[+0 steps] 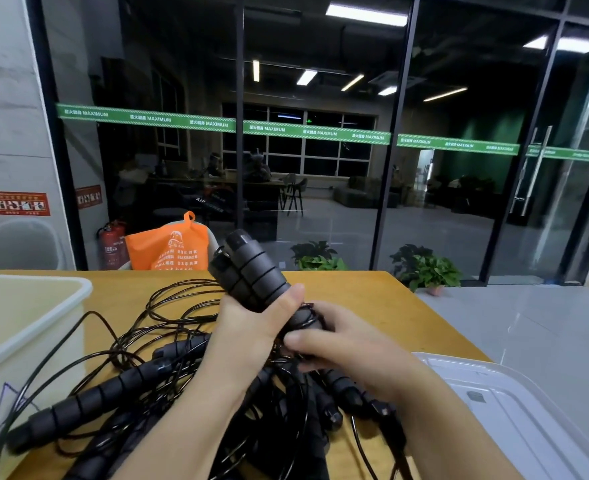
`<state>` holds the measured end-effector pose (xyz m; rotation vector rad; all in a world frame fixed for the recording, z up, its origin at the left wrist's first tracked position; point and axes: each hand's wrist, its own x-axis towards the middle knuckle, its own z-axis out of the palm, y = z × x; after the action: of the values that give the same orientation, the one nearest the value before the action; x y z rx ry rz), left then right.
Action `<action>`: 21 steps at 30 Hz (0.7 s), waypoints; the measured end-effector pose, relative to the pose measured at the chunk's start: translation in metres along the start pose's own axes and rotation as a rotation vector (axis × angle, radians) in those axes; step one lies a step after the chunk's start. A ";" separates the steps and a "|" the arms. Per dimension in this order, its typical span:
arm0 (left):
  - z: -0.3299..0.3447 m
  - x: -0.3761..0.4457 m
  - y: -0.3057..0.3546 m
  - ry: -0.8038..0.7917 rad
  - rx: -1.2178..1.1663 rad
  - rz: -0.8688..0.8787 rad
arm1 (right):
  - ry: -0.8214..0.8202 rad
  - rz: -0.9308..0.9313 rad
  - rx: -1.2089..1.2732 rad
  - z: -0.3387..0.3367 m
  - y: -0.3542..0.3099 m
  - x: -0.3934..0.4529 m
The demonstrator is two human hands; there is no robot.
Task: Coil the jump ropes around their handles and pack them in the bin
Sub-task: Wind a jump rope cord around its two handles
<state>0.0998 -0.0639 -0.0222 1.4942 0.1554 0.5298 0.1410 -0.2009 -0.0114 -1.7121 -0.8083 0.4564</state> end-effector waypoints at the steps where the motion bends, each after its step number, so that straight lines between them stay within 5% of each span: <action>1: 0.000 0.001 -0.002 0.044 0.084 0.020 | 0.043 -0.031 -0.098 0.004 0.001 0.000; 7: -0.004 -0.005 0.002 0.089 0.377 0.137 | 0.209 -0.056 -0.051 0.020 0.009 0.006; 13: -0.024 0.004 0.008 0.002 0.482 0.333 | 0.043 -0.010 0.398 0.006 0.011 0.005; 17: -0.029 0.004 0.011 -0.028 0.301 0.417 | -0.159 -0.016 0.622 0.004 0.010 0.004; 21: -0.022 0.003 0.001 -0.248 -0.130 0.365 | -0.303 -0.048 0.737 0.008 0.009 0.003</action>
<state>0.0936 -0.0429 -0.0228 1.4532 -0.3462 0.6260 0.1403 -0.1950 -0.0217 -0.9493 -0.7628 0.8709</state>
